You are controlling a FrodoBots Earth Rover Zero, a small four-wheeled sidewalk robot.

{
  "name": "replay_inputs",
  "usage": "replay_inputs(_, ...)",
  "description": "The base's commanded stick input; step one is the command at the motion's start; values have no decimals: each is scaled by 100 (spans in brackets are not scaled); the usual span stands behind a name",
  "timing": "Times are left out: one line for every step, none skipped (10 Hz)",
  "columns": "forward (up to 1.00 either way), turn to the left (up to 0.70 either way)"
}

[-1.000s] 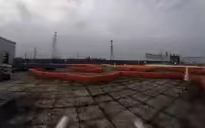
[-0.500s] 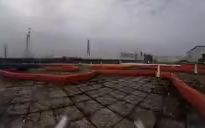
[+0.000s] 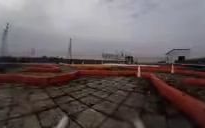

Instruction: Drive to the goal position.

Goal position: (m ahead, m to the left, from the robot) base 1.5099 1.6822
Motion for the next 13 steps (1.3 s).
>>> replay_inputs(0,0)
replay_inputs(0,0)
replay_inputs(0,0)
replay_inputs(0,0)
replay_inputs(0,0)
replay_inputs(0,0)
replay_inputs(0,0)
replay_inputs(0,0)
replay_inputs(27,0)
replay_inputs(64,0)
replay_inputs(70,0)
replay_inputs(70,0)
replay_inputs(70,0)
